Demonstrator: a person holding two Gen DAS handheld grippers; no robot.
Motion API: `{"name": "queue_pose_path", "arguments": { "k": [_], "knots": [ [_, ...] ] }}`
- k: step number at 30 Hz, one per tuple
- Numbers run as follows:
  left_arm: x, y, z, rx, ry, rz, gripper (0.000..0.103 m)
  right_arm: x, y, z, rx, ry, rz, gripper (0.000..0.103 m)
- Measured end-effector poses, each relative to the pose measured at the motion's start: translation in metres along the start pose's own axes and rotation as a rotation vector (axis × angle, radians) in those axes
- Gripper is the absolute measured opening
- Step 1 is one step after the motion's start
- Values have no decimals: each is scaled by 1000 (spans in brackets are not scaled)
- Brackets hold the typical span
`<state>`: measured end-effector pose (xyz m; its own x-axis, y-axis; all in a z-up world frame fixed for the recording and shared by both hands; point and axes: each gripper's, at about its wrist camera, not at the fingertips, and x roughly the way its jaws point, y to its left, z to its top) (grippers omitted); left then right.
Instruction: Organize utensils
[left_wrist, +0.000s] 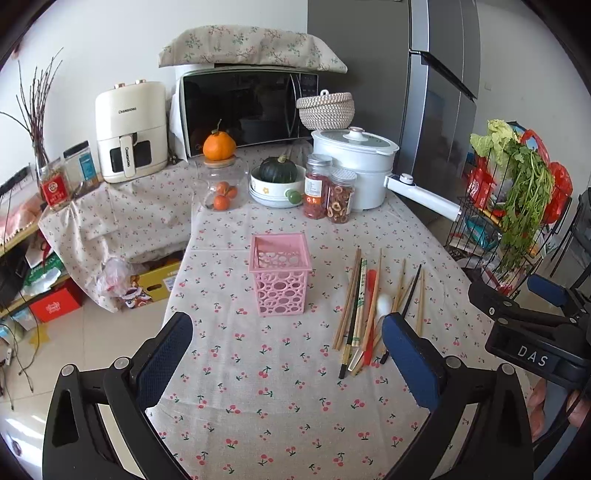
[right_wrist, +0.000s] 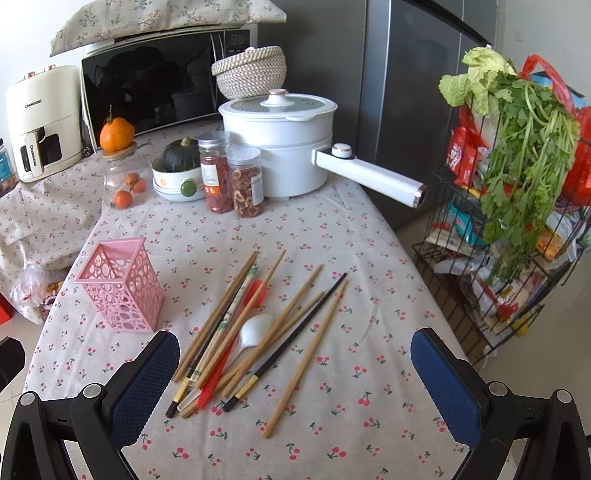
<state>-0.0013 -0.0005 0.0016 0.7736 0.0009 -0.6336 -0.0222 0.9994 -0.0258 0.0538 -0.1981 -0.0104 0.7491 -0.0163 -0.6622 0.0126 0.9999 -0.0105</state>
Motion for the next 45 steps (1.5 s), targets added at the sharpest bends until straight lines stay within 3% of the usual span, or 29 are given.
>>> {"name": "queue_pose_path", "arguments": {
  "k": [45],
  "knots": [
    [3,-1,-8,21,18,-25,103,1,0,-3,-1,12,5,103]
  ]
}}
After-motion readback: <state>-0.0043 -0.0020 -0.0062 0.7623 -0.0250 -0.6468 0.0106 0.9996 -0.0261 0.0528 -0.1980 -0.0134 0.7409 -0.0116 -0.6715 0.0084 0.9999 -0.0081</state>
